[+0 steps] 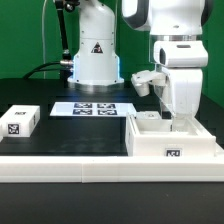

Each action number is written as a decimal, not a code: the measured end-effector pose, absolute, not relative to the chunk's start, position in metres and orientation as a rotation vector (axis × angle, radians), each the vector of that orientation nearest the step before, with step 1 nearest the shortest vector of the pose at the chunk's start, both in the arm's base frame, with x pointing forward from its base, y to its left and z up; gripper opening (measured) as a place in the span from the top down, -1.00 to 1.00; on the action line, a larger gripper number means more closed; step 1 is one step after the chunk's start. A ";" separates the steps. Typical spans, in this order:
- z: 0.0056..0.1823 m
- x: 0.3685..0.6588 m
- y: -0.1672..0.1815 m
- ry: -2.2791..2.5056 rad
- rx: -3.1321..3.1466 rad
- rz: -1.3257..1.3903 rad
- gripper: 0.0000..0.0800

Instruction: Assemble cabinet

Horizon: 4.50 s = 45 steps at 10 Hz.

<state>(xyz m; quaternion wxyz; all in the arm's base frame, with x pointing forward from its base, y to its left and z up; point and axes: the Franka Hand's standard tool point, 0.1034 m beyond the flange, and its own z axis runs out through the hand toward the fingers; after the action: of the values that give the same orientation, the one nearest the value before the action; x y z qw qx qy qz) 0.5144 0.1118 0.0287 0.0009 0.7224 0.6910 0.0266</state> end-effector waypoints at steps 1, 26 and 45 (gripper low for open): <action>0.038 0.510 0.113 2.157 2.273 0.089 -0.99; 0.018 0.424 0.168 2.083 2.417 0.102 -0.01; 0.068 0.443 0.118 2.036 2.389 0.071 0.83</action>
Offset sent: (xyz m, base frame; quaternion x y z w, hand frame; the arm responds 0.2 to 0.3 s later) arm -0.0378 0.0226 0.0346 -0.0198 0.0006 0.0321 0.9993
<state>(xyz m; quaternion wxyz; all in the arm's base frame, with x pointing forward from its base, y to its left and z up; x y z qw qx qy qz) 0.4431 0.1182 0.0680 0.0009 0.7608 0.6485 0.0225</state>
